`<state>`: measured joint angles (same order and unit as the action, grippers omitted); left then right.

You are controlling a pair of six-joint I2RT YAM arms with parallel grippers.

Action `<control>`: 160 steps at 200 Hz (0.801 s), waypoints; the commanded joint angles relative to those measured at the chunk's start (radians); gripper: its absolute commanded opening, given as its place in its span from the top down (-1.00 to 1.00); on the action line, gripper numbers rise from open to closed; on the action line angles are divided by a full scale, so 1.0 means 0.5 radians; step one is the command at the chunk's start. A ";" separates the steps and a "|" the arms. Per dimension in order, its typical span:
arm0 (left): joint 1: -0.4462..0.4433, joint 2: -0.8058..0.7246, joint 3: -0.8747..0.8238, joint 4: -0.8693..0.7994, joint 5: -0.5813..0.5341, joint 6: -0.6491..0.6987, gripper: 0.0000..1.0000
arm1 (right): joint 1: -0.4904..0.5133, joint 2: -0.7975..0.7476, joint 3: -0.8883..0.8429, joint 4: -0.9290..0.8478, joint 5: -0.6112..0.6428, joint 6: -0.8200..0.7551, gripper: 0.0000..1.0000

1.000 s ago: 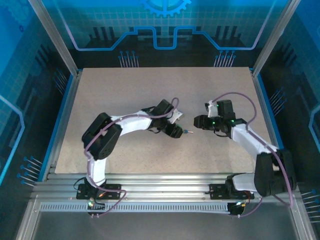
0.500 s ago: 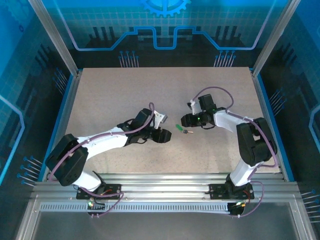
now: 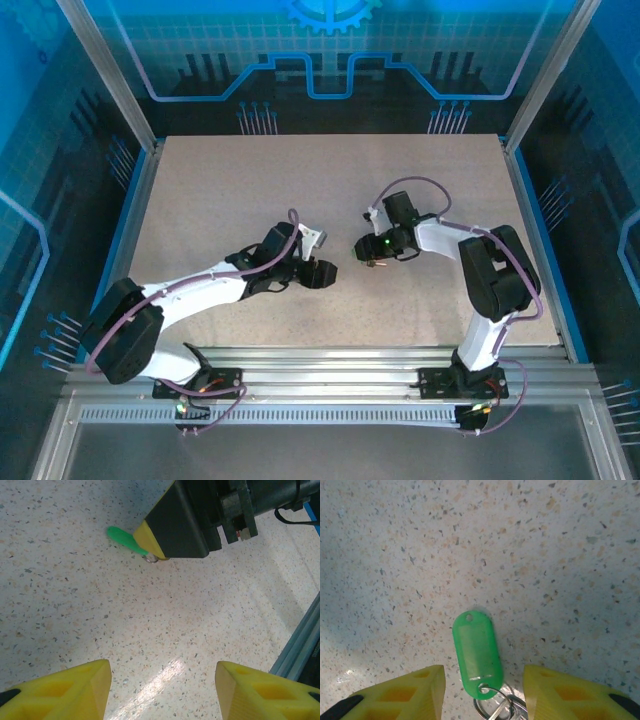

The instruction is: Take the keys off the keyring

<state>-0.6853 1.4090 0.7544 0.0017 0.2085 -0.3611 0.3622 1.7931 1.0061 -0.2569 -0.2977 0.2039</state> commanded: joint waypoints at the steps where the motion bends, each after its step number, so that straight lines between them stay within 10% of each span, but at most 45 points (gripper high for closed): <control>1: 0.004 -0.051 -0.030 0.040 -0.033 -0.012 -0.17 | 0.036 0.025 0.020 -0.106 0.074 -0.029 0.10; 114: 0.017 -0.081 -0.060 0.064 -0.052 -0.014 -0.17 | 0.113 0.016 0.013 -0.190 0.114 -0.091 0.46; 160: 0.026 -0.091 -0.082 0.091 -0.033 -0.037 -0.16 | 0.134 -0.023 0.009 -0.194 0.228 -0.105 0.08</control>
<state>-0.6823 1.3911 0.7269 0.0288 0.1974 -0.3664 0.4141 1.7935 1.0061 -0.3252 -0.2337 0.1673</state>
